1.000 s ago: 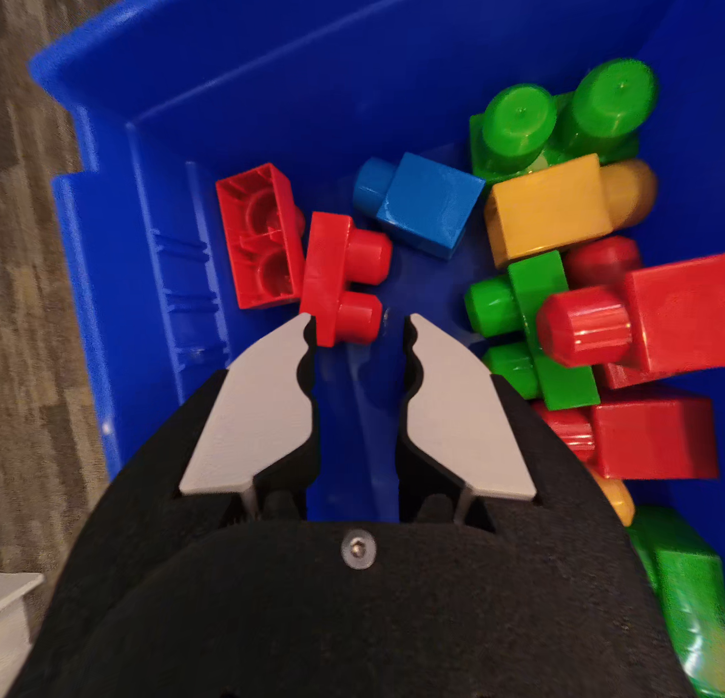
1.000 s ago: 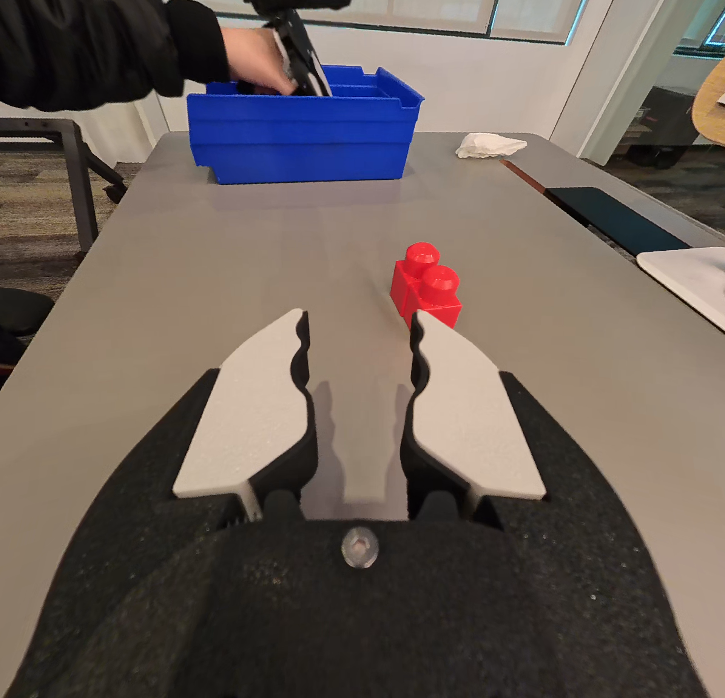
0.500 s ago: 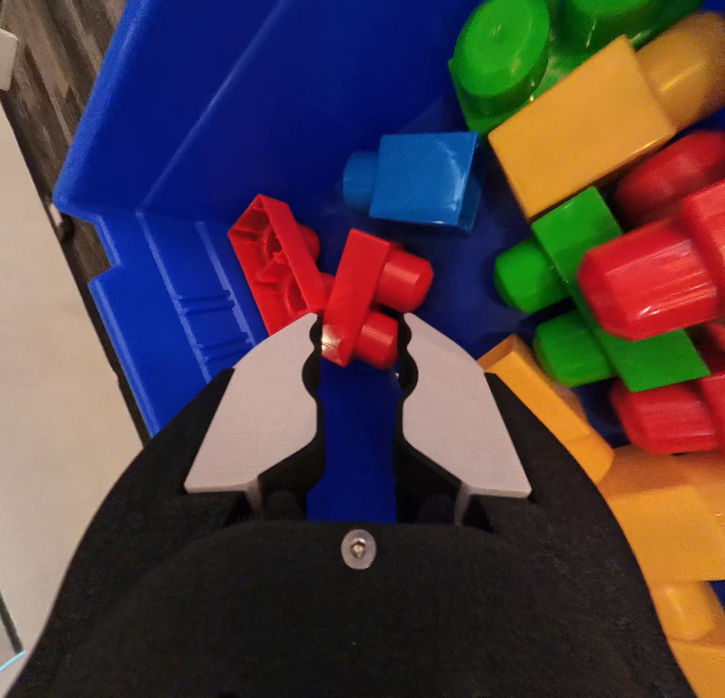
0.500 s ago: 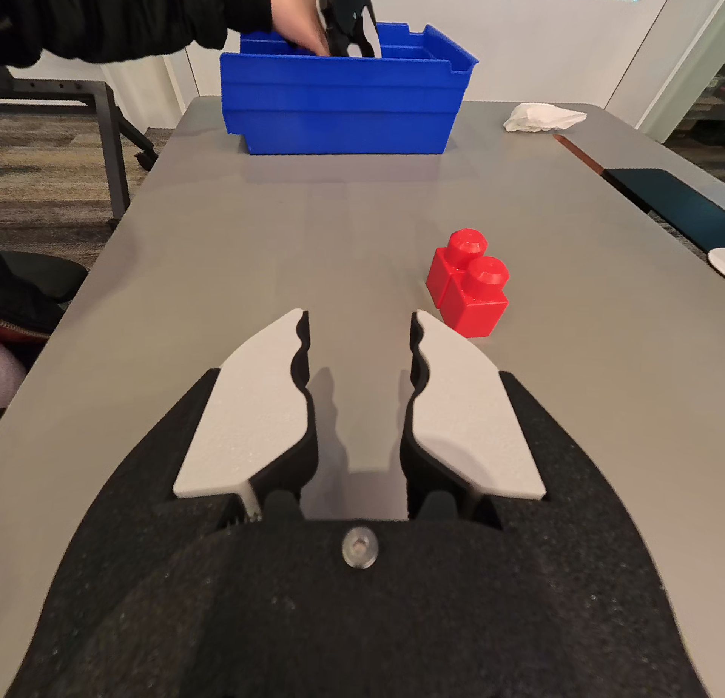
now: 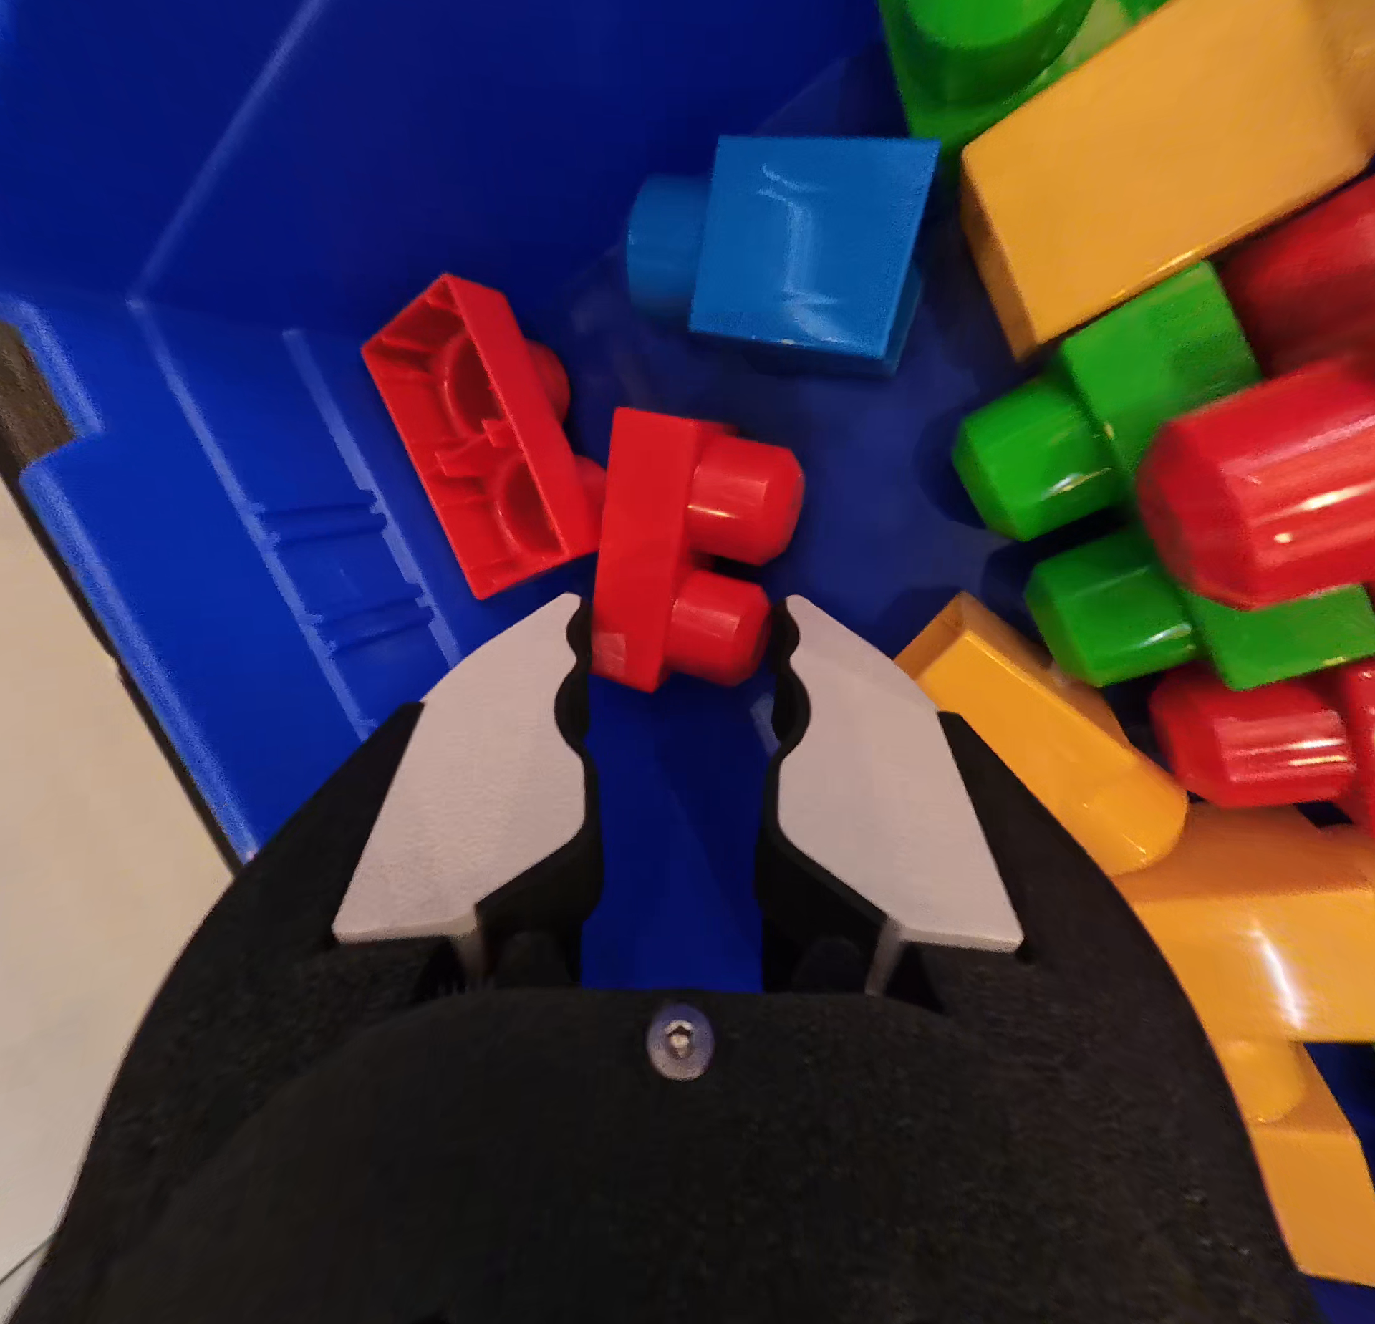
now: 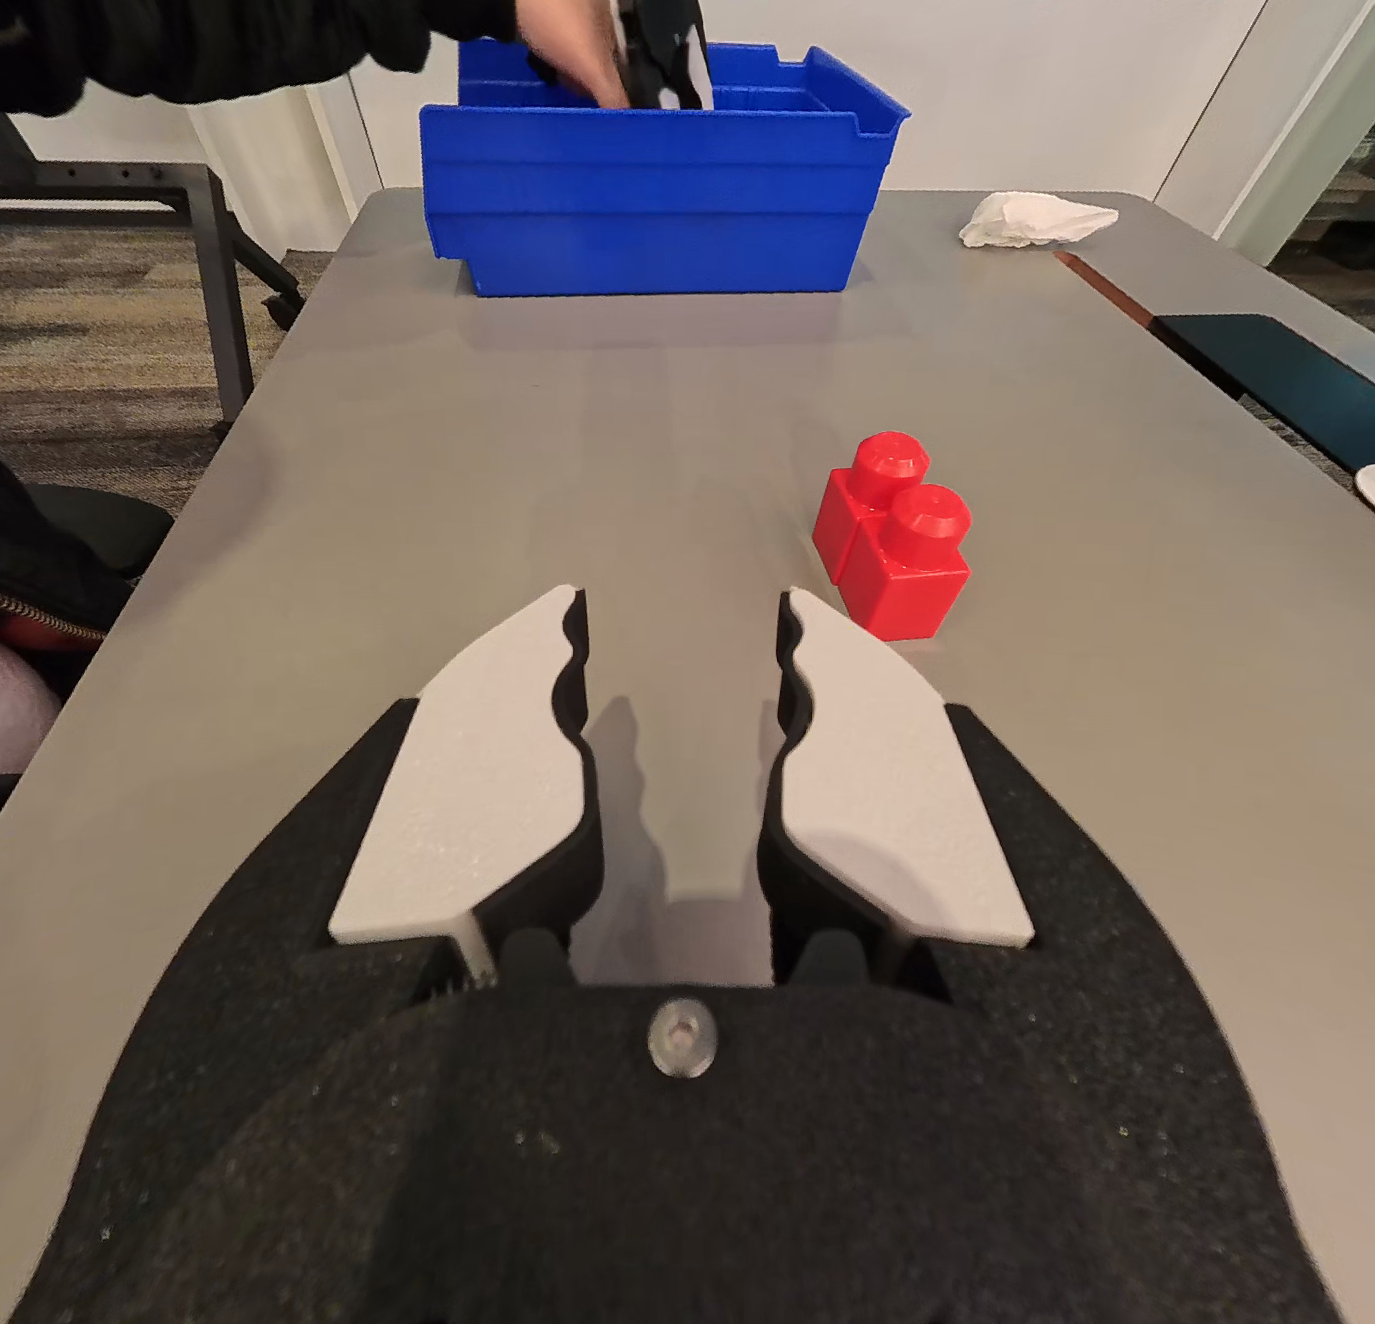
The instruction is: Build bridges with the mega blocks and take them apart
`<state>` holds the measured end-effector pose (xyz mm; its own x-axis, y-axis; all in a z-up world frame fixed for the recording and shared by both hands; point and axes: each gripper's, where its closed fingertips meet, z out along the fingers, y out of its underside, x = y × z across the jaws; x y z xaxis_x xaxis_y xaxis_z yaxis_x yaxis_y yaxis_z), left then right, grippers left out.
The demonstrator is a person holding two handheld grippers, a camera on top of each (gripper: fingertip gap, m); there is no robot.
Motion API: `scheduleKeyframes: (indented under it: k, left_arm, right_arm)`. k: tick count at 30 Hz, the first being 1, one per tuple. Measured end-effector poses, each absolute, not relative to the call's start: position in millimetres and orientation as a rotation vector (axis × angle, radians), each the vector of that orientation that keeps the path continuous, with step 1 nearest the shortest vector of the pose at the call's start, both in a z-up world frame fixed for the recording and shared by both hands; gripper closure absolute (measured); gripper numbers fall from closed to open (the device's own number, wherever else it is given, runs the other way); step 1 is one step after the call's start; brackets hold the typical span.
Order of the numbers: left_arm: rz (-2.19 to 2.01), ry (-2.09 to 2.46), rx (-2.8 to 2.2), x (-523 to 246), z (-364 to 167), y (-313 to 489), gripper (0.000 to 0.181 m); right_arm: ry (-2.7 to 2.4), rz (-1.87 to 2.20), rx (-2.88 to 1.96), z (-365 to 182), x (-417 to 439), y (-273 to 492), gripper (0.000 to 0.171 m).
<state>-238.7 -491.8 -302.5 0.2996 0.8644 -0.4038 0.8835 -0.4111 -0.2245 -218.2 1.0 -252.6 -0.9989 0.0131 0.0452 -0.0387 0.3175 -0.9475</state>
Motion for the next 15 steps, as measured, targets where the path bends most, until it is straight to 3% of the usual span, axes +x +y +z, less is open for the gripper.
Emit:
scheduleKeyframes:
  k: [8,15]
  left_arm:
    - [-0.733,1.691,2.439,-240,-304,-496,0.133]
    - [-0.94,1.886,2.555,-231,-237,-471,0.133]
  right_arm:
    - [-2.51,1.827,0.017,-252,-218,1,0.124]
    - [-2.485,1.834,0.026,-249,-217,0,0.124]
